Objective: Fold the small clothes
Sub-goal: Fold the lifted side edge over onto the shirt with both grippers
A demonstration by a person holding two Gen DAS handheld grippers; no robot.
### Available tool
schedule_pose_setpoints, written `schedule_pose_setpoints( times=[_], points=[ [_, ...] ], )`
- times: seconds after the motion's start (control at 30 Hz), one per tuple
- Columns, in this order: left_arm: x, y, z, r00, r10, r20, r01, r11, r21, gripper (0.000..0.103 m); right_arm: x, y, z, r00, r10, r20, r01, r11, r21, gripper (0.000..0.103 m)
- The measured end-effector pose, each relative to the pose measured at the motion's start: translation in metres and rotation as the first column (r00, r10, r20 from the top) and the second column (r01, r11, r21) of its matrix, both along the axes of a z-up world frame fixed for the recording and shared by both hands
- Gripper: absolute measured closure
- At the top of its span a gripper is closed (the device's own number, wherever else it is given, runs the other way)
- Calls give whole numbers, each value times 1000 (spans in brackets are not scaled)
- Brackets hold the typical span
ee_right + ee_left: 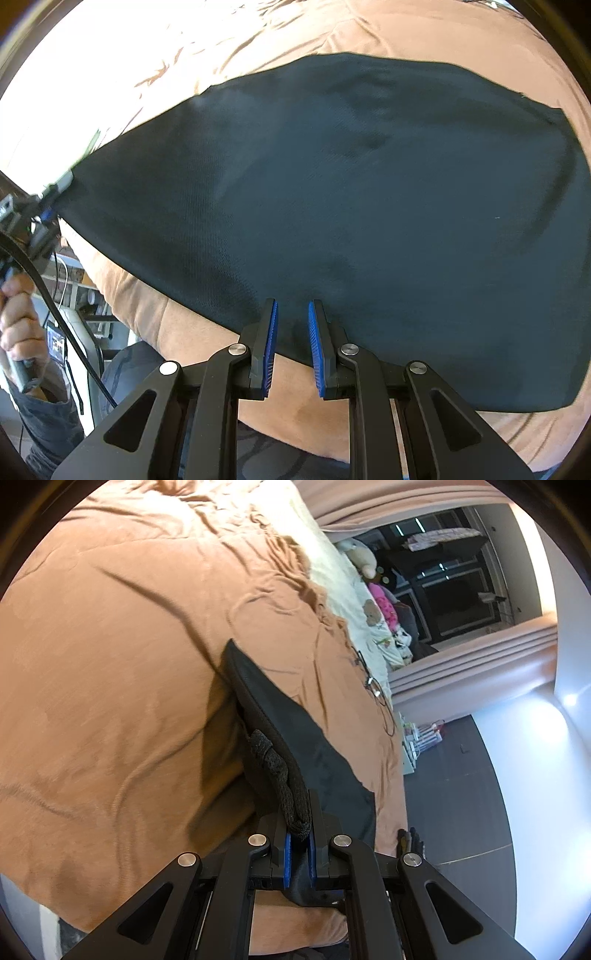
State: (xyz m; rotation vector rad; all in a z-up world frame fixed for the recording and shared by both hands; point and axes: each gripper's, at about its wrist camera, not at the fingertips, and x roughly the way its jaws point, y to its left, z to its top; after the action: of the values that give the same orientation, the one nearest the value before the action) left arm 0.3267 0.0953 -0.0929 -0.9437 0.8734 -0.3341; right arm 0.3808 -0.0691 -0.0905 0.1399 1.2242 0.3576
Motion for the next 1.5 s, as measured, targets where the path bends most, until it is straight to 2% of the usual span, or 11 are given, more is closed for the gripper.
schedule_pose_setpoints(
  times=[0.17,0.37,0.67,0.83,0.87,0.93,0.97,1.0,1.27,1.5],
  points=[
    [8,-11,16,999,-29,23,29,1000,6,97,0,6,-19,999,24,-39,-24,1000,4,89],
    [19,-36,33,996,-80,49,79,996,27,97,-2,-3,-23,998,22,-62,-19,998,55,89],
    [37,-91,56,981,-178,74,173,983,65,97,-38,-57,9,993,-88,83,80,992,95,89],
    [43,-123,63,968,-236,79,230,970,84,97,-60,-87,22,980,-151,126,132,980,147,89],
    [45,-132,66,965,-251,80,244,966,89,97,-65,-95,26,975,-167,148,144,978,153,87],
    [46,-144,69,958,-273,82,265,959,96,97,-75,-105,29,967,-188,172,159,973,167,71],
    [48,-152,71,955,-286,83,278,955,102,97,-82,-108,31,962,-200,184,169,970,173,56],
    [49,-160,72,951,-299,84,290,951,107,97,-88,-110,32,957,-211,197,177,968,179,46],
    [54,-226,69,914,-401,65,389,910,144,97,-126,-166,35,938,-267,220,227,955,192,46],
    [57,-278,47,877,-480,15,472,868,152,97,-151,-193,32,923,-325,206,283,936,210,46]
  ],
)
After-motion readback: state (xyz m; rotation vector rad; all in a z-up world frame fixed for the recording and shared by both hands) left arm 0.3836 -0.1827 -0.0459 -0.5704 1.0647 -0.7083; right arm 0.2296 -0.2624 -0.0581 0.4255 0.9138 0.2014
